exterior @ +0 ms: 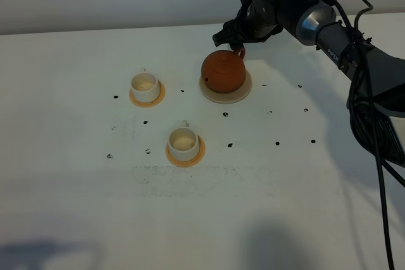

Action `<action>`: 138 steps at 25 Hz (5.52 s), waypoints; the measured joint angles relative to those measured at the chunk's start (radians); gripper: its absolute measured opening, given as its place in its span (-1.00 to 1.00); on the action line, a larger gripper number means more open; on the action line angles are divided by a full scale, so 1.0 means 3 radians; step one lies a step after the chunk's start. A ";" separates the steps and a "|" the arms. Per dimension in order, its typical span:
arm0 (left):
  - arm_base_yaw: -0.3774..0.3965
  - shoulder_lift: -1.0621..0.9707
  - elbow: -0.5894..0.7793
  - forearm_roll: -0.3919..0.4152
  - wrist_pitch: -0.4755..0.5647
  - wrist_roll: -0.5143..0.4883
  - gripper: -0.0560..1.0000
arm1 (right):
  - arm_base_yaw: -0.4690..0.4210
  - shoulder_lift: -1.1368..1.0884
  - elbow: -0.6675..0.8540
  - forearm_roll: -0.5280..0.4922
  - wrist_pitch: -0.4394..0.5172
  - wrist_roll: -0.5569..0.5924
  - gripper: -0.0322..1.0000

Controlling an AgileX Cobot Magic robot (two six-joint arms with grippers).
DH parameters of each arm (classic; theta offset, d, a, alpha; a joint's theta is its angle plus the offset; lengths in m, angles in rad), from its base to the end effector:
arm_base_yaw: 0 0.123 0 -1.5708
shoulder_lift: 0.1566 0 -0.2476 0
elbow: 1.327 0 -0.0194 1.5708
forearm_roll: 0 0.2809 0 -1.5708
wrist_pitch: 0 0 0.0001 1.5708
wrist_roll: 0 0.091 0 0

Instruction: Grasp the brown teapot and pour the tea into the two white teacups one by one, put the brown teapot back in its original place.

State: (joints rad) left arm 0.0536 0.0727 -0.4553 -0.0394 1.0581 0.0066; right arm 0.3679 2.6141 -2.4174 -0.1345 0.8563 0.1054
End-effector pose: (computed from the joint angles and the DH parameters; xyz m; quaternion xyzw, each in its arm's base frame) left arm 0.0762 0.0010 0.2732 -0.0211 0.8813 -0.0055 0.4720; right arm 0.5294 0.1942 0.1270 -0.1513 0.9407 0.0098 0.3034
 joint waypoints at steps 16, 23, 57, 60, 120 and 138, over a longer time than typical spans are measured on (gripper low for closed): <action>0.0000 0.0000 0.0000 0.0000 0.0000 0.0004 0.15 | 0.0000 -0.0003 -0.0003 -0.0031 0.0096 -0.0178 0.21; 0.0000 0.0000 0.0000 0.0000 0.0000 0.0004 0.15 | 0.0000 -0.0003 -0.0014 -0.0014 0.0162 -0.0276 0.21; 0.0000 0.0000 0.0000 0.0000 0.0000 0.0000 0.15 | -0.0023 -0.0060 -0.0036 0.0148 0.0537 -0.0476 0.20; 0.0000 0.0000 0.0000 0.0000 0.0000 0.0000 0.15 | -0.0023 -0.0060 -0.0036 0.0148 0.0555 -0.0476 0.20; 0.0000 0.0000 0.0000 0.0000 0.0000 -0.0003 0.15 | -0.0109 -0.0120 -0.0040 0.0280 0.0803 -0.0469 0.19; 0.0000 0.0000 0.0000 0.0000 0.0000 -0.0003 0.15 | -0.0147 -0.0200 0.0106 0.0288 0.0825 -0.0469 0.19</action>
State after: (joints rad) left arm 0.0536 0.0727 -0.4553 -0.0394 1.0581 0.0057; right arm 0.3236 2.5540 -2.3856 -0.0483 1.1039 -0.0353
